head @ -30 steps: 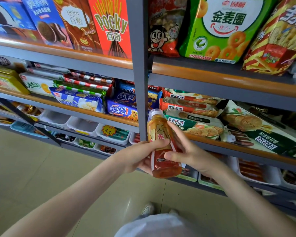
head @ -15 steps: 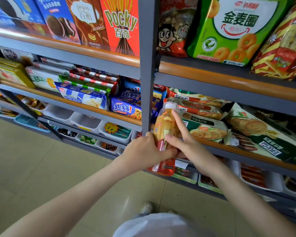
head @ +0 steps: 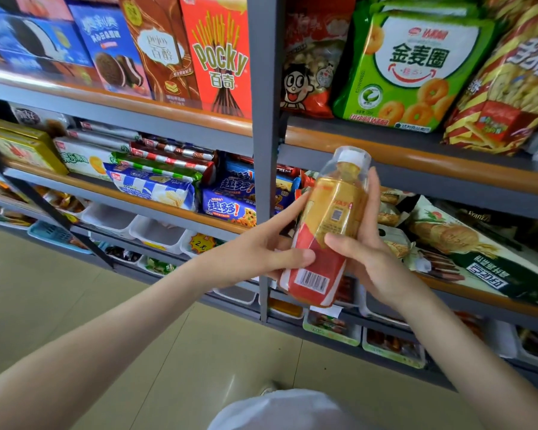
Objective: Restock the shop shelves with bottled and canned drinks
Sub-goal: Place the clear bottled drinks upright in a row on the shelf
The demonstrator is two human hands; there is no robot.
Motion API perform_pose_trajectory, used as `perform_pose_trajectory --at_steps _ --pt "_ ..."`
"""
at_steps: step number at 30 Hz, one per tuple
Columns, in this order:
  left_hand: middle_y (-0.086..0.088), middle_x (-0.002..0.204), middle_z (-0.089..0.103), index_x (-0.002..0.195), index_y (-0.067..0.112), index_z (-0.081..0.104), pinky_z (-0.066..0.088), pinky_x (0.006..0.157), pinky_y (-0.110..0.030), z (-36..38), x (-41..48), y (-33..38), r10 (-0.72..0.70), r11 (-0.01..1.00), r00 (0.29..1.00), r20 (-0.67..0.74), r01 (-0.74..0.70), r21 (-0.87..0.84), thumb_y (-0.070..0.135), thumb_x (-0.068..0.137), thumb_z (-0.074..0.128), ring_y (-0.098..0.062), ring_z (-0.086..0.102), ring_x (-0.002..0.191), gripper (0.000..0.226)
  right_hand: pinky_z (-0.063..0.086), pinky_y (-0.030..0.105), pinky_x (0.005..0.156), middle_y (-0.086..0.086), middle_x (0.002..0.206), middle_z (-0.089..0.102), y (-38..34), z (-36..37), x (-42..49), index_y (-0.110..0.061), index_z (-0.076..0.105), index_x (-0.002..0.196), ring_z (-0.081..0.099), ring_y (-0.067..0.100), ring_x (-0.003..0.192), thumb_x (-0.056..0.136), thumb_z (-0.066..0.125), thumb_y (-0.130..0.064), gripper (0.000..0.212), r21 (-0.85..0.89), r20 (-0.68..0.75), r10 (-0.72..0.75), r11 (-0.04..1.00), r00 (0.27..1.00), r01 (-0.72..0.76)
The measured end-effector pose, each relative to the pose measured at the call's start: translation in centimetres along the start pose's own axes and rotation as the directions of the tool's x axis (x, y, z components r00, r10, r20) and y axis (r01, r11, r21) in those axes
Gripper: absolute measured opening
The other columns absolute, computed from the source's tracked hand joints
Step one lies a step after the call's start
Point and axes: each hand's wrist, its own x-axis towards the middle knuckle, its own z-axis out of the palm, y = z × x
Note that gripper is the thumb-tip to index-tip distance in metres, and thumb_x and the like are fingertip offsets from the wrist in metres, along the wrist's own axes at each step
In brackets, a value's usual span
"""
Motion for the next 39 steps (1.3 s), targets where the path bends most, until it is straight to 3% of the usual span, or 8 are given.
perform_pose_trajectory --at_steps 8,14,17,21,26,28,31,39 --pt "-0.007 0.124 0.064 0.150 0.046 0.014 0.052 0.088 -0.035 0.5 0.7 4.9 0.269 0.938 0.962 0.050 -0.273 0.215 0.007 0.088 0.068 -0.020 0.062 0.104 0.091 0.043 0.022 0.100 -0.048 0.143 0.018 -6.2 -1.6 -0.9 -0.037 -0.034 0.139 0.037 0.002 0.137 0.083 0.059 -0.006 0.112 -0.288 0.163 -0.288 0.901 0.943 0.325" --pt "0.001 0.138 0.056 0.148 0.042 0.024 0.048 0.098 -0.036 0.2 2.0 15.0 0.487 0.769 0.856 0.171 -0.513 0.381 0.020 0.088 0.063 -0.018 0.056 0.124 0.076 0.050 0.033 0.096 -0.035 0.151 0.019 -16.5 -1.0 0.1 -0.031 -0.032 0.140 0.044 0.012 0.134 0.086 0.063 0.000 0.114 -0.489 0.139 -0.631 0.626 0.763 0.607" --pt "0.008 0.130 0.060 0.141 0.028 0.042 0.048 0.096 -0.028 0.2 2.4 20.2 0.737 0.462 0.667 0.110 -0.616 0.638 0.037 0.091 0.056 -0.007 0.057 0.119 0.053 0.049 0.027 0.097 -0.006 0.158 0.023 -21.7 -1.4 0.5 -0.016 -0.034 0.143 0.049 0.011 0.129 0.087 0.068 -0.021 0.117 -0.603 0.061 -0.808 0.438 0.586 0.667" --pt "0.003 0.124 0.059 0.129 0.019 0.056 0.044 0.099 -0.027 -0.7 3.4 26.2 0.979 -0.048 0.168 0.119 -0.378 0.925 0.034 0.094 0.050 -0.011 0.056 0.116 0.038 0.035 0.022 0.110 0.022 0.154 0.025 -28.4 -4.2 2.2 0.015 -0.008 0.144 0.044 0.013 0.134 0.075 0.070 -0.063 0.131 -0.780 -0.040 -0.930 0.257 0.365 0.571" --pt "-0.016 0.131 0.049 0.130 0.013 0.055 0.045 0.090 -0.028 -1.6 6.2 30.8 0.997 -0.065 0.045 0.070 -0.104 0.992 0.019 0.090 0.053 -0.029 0.053 0.113 0.040 0.020 0.019 0.116 0.006 0.160 0.006 -33.7 -5.6 5.1 -0.012 -0.016 0.151 0.022 0.021 0.144 0.084 0.066 -0.047 0.111 -0.913 0.213 -0.971 -0.159 0.108 0.376" --pt "-0.024 0.134 0.046 0.130 0.011 0.055 0.050 0.084 -0.042 -1.8 7.5 31.7 0.997 -0.005 0.080 0.006 -0.018 1.000 0.009 0.083 0.065 -0.040 0.050 0.113 0.048 0.019 0.014 0.114 -0.018 0.155 -0.006 -34.7 -5.0 6.0 -0.051 -0.018 0.145 0.014 0.010 0.145 0.081 0.065 -0.039 0.105 -0.886 0.328 -0.931 -0.245 0.160 0.393" --pt "-0.027 0.142 0.036 0.139 0.016 0.049 0.045 0.093 -0.052 -2.1 8.3 33.0 0.985 0.077 0.153 -0.081 0.028 0.997 0.010 0.081 0.069 -0.047 0.041 0.121 0.061 0.022 -0.002 0.101 -0.035 0.147 -0.001 -35.7 -4.9 6.8 -0.071 -0.013 0.133 0.011 -0.022 0.133 0.077 0.065 -0.039 0.101 -0.906 0.261 -0.883 -0.084 0.390 0.416" --pt "-0.024 0.154 0.008 0.153 0.028 0.018 0.030 0.108 -0.046 -2.8 9.3 34.8 0.943 0.106 0.296 -0.154 0.172 0.979 0.022 0.092 0.057 -0.046 0.032 0.127 0.072 0.038 -0.007 0.067 -0.013 0.145 0.025 -39.5 -4.5 10.3 -0.067 0.002 0.132 0.034 -0.038 0.095 0.085 0.072 -0.021 0.096 -0.930 0.202 -0.754 0.053 0.624 0.365"
